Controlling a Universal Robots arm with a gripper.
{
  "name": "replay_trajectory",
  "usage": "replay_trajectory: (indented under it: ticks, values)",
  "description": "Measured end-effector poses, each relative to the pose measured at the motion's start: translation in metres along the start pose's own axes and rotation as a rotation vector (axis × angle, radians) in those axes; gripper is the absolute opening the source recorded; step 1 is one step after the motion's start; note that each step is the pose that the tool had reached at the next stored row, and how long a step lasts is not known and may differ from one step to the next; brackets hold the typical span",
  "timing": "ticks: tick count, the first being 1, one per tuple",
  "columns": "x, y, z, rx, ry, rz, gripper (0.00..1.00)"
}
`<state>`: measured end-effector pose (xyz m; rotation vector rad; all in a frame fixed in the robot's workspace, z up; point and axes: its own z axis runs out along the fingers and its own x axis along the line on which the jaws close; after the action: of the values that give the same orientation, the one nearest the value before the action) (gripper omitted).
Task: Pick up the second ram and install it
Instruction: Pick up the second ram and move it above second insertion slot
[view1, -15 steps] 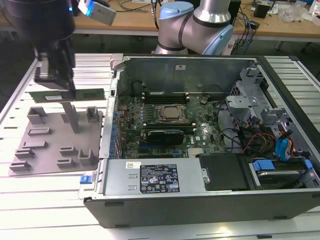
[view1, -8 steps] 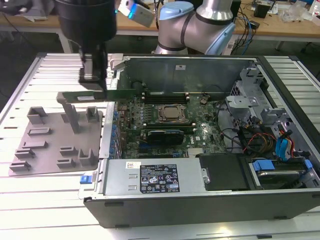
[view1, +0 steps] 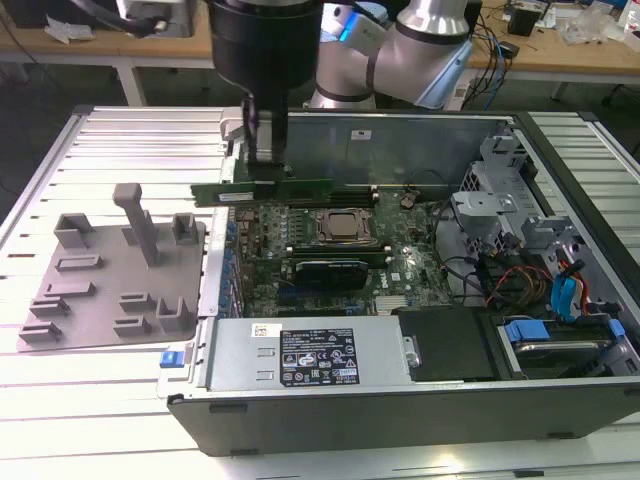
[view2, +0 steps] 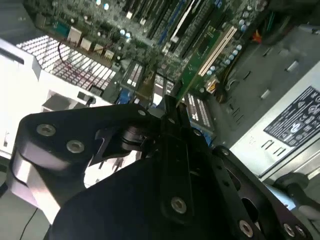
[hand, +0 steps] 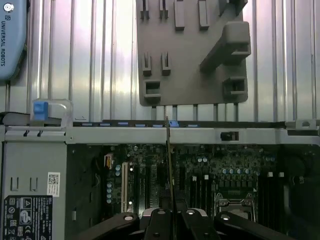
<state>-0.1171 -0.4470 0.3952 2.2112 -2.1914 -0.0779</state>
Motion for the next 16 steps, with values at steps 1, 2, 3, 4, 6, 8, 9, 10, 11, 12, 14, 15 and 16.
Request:
replay_trajectory:
  ticks: [1, 2, 3, 4, 6, 8, 9, 10, 11, 12, 14, 15, 16]
  values:
    - [-0.0005, -0.0053, 0.0004, -0.0002, -0.0001, 0.003, 0.11]
    - [-0.0009, -0.0077, 0.0009, 0.0000, -0.0004, 0.008, 0.11]
    - [-0.0011, -0.0091, 0.0012, 0.0000, -0.0007, 0.012, 0.11]
    - [-0.0014, -0.0111, 0.0019, 0.0001, -0.0011, 0.022, 0.11]
    - [-0.0022, -0.0173, 0.0031, 0.0002, -0.0037, 0.037, 0.11]
    - [-0.0028, -0.0232, 0.0037, 0.0005, -0.0117, 0.050, 0.11]
    - [-0.0030, -0.0248, 0.0039, 0.0006, -0.0143, 0.054, 0.11]
    - [-0.0032, -0.0263, 0.0041, 0.0006, -0.0160, 0.057, 0.11]
    - [-0.0034, -0.0279, 0.0043, 0.0007, -0.0168, 0.059, 0.11]
    - [-0.0037, -0.0296, 0.0046, 0.0006, -0.0173, 0.061, 0.11]
    - [-0.0049, -0.0356, 0.0062, -0.0001, -0.0177, 0.067, 0.11]
    - [-0.0064, -0.0430, 0.0088, -0.0022, -0.0177, 0.070, 0.11]
    - [-0.0079, -0.0498, 0.0121, -0.0052, -0.0178, 0.073, 0.11]
